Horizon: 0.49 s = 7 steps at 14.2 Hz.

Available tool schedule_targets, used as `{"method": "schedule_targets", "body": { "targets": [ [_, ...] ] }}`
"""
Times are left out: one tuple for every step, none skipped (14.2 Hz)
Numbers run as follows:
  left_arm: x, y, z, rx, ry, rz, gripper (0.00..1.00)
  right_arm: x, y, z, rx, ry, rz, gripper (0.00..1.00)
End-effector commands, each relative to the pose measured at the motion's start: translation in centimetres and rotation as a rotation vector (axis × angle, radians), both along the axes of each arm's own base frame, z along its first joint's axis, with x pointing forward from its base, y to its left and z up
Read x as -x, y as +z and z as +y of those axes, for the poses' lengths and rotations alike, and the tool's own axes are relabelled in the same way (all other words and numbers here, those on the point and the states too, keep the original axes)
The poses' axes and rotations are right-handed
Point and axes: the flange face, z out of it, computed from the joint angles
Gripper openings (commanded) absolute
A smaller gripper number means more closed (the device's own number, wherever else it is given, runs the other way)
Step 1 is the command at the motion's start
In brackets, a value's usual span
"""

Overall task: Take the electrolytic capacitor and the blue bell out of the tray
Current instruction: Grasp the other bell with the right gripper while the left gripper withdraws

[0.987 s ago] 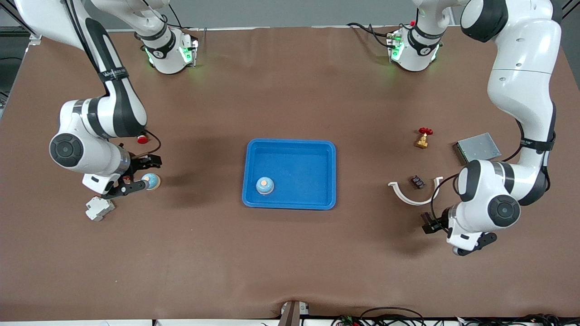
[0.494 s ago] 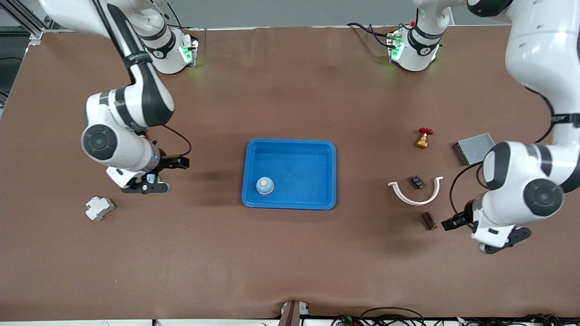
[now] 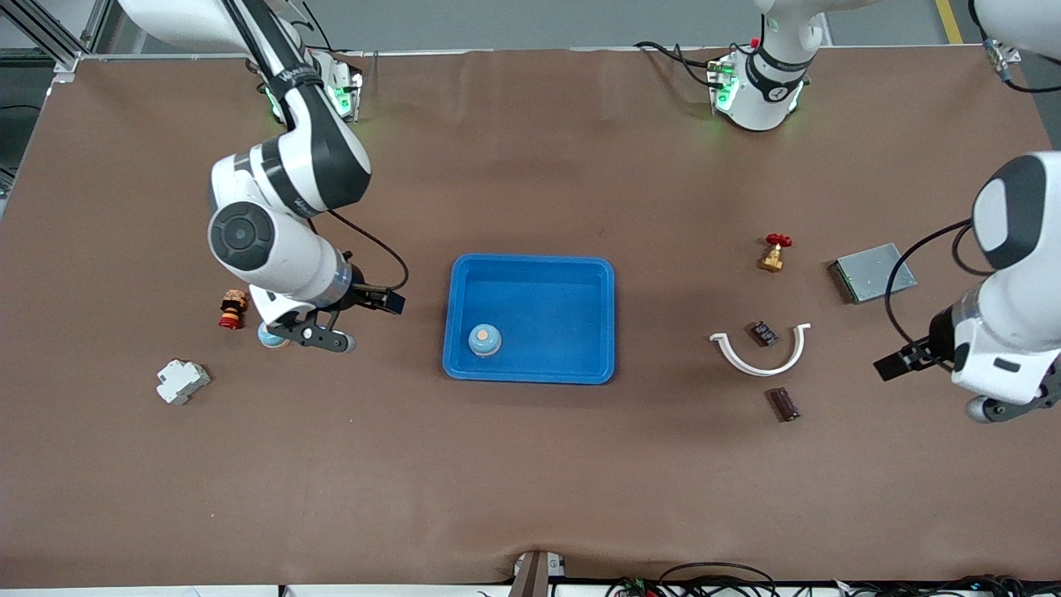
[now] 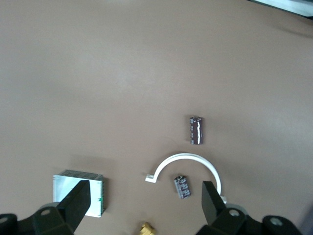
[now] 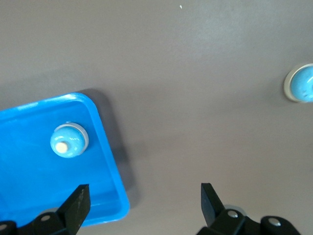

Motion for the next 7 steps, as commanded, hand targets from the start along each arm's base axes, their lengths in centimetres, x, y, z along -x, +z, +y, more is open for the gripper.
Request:
{"method": "schedule_targets", "body": {
  "targets": [
    [2.0, 2.6, 0.8, -0.014, -0.030, 0.025, 1.00, -0.8, -0.5, 2.5, -0.016, -0.086, -0.037, 1.00],
    [2.6, 3.4, 0.7, -0.009, -0.037, 0.037, 1.00, -1.0, -1.0, 2.9, -0.020, -0.093, -0.046, 1.00],
    [3.0, 4.1, 0.3, -0.007, -0.065, 0.040, 1.00, -1.3, -1.6, 3.3, -0.029, -0.095, -0.067, 1.00],
    [3.6, 5.1, 0.1, 0.002, -0.093, 0.047, 1.00, -1.8, -2.6, 3.5, -0.039, -0.100, -0.092, 1.00],
    [4.3, 5.9, 0.1, 0.010, -0.119, 0.060, 1.00, -2.2, -4.0, 3.6, -0.042, -0.103, -0.104, 1.00],
    [4.9, 6.6, 0.3, 0.022, -0.140, 0.079, 1.00, -2.6, -5.2, 3.7, -0.045, -0.107, -0.118, 1.00],
    [5.6, 7.3, 0.4, 0.037, -0.148, 0.092, 1.00, -2.8, -6.3, 3.7, -0.045, -0.107, -0.123, 1.00]
  ]
}}
